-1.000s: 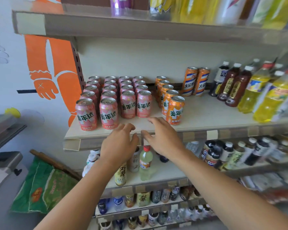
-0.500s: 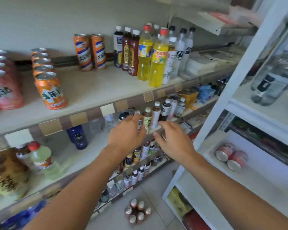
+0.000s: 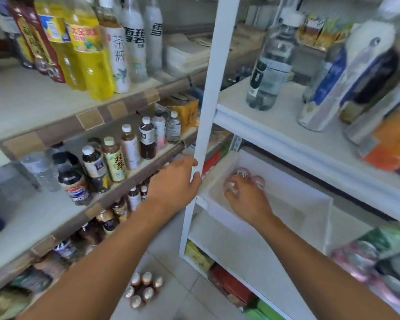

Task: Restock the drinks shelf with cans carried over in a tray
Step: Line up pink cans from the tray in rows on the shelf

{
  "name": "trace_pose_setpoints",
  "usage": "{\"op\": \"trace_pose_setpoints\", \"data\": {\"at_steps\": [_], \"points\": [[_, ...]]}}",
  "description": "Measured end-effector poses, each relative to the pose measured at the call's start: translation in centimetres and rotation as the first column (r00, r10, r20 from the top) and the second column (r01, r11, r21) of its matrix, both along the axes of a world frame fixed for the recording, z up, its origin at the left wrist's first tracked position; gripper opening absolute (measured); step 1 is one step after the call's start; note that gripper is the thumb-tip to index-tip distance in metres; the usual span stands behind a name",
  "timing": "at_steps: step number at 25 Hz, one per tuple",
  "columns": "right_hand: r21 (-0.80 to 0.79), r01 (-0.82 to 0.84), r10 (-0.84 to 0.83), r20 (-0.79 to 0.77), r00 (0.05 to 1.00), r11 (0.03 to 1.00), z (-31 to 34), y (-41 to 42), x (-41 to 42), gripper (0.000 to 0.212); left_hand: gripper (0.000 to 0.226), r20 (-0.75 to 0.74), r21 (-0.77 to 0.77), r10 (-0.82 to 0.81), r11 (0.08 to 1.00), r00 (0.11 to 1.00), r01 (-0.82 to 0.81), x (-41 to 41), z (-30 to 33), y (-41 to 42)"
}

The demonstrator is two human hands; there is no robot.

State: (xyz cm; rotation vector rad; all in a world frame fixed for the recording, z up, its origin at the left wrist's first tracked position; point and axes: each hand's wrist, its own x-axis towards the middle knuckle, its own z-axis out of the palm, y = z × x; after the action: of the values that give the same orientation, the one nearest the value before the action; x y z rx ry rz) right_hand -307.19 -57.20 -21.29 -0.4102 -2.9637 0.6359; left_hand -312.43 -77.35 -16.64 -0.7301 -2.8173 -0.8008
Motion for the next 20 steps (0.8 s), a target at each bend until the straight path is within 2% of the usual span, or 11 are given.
{"op": "trace_pose_setpoints", "data": {"at_steps": [4, 10, 17, 20], "points": [[0.057, 0.06, -0.066, 0.117, 0.991, 0.997, -3.8, 5.2, -1.1, 0.037, 0.03, 0.027, -0.022, -0.037, 0.999, 0.999, 0.037, -0.8, -2.1, 4.8], [0.143, 0.156, -0.189, 0.253, 0.949, 0.977, -7.9, 10.7, -3.2, 0.053, 0.031, 0.099, -0.011, -0.111, 0.994, 0.989, 0.113, -2.0, -5.1, 9.8], [0.158, 0.081, -0.118, 0.24, 0.964, 0.984, -12.0, 12.3, -3.9, 0.052, 0.031, 0.112, -0.05, -0.141, 0.988, 0.984, 0.147, -2.6, -8.0, 13.3], [0.147, 0.251, -0.267, 0.102, 0.958, 0.957, -12.9, 12.4, -3.4, 0.052, 0.031, 0.139, -0.044, -0.154, 0.986, 0.978, 0.162, -2.7, -8.3, 14.1]]}}
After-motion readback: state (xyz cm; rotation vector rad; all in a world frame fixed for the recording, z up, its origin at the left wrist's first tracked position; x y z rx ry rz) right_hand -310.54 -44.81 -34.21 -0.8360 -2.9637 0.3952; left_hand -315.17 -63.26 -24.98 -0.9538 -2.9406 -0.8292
